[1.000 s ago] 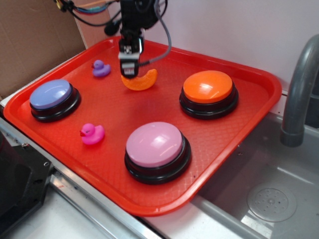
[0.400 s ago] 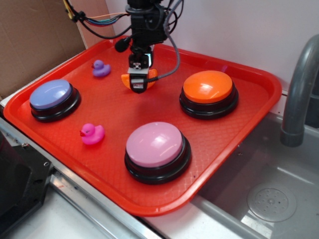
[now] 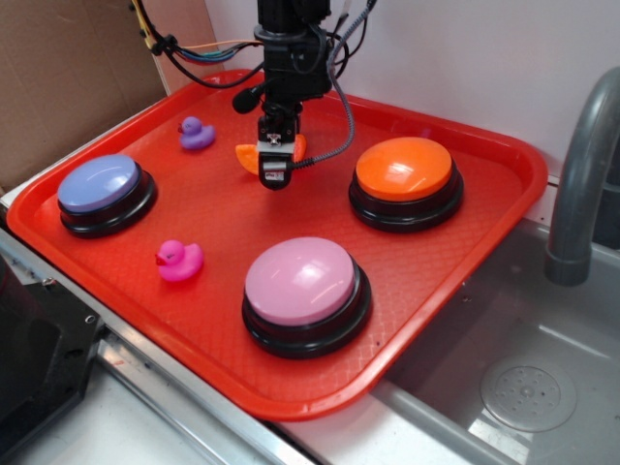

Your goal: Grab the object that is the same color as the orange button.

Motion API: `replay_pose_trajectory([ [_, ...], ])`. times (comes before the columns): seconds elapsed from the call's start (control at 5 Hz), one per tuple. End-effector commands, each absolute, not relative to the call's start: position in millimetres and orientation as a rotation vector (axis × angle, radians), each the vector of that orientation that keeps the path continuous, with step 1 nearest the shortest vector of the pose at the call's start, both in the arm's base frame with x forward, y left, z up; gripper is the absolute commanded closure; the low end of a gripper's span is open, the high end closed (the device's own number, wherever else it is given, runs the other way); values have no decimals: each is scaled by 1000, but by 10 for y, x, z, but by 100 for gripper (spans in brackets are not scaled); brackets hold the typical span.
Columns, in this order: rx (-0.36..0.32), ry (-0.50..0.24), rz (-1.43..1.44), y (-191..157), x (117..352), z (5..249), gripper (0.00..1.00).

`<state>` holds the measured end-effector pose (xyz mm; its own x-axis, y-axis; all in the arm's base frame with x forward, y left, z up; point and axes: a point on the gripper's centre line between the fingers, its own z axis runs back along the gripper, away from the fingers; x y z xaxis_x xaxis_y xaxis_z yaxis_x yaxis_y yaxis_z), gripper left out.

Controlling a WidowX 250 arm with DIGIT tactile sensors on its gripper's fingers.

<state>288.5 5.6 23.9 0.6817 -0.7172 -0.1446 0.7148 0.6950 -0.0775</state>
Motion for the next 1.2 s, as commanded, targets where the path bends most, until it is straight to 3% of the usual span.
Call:
replay_pose_trajectory([
  [0.0, 20, 183, -783, -17, 2883, 227, 100],
  [0.2, 34, 201, -765, -13, 2878, 224, 100],
  [0.4, 47, 222, -689, 32, 2865, 368, 100],
  [0.6, 40, 237, -437, 117, 2769, 867, 100],
  [1.0, 81, 79, -232, 36, 2289, 1844, 100],
])
